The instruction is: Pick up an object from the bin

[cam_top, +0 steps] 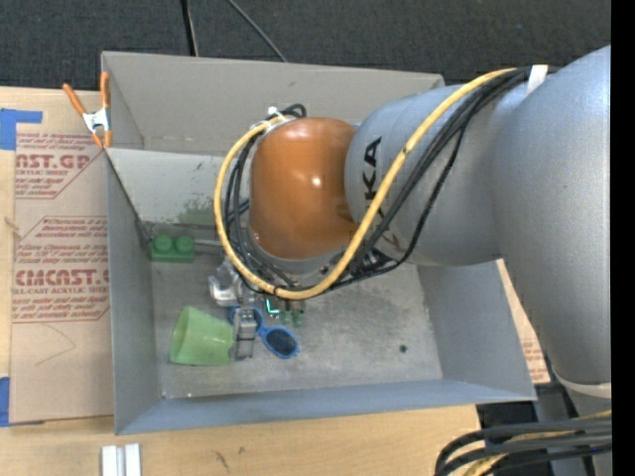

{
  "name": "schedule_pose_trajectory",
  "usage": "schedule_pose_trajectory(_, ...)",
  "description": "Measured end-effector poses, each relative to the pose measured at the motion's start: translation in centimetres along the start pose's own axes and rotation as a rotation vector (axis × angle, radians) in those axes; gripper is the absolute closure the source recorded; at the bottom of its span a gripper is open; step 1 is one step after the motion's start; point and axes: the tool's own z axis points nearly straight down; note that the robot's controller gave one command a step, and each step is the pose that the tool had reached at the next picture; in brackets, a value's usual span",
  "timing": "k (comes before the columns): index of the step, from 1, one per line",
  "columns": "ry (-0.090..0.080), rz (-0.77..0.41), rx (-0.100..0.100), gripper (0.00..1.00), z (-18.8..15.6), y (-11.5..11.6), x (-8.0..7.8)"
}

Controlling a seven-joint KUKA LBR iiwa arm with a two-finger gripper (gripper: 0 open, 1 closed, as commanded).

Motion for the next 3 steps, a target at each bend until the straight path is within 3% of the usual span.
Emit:
schedule_pose_trajectory(1, -0.002, -0.094, 0.001, 0.00, 10.0, -5.0, -2.0)
schedule_pose_trajectory(2, -0.008, -0.096, -0.001, 1.00, 9.6, -4.7, -2.1)
schedule_pose_trajectory(3, -0.017, -0.208, 0.000, 1.00, -1.4, -5.9, -3.4)
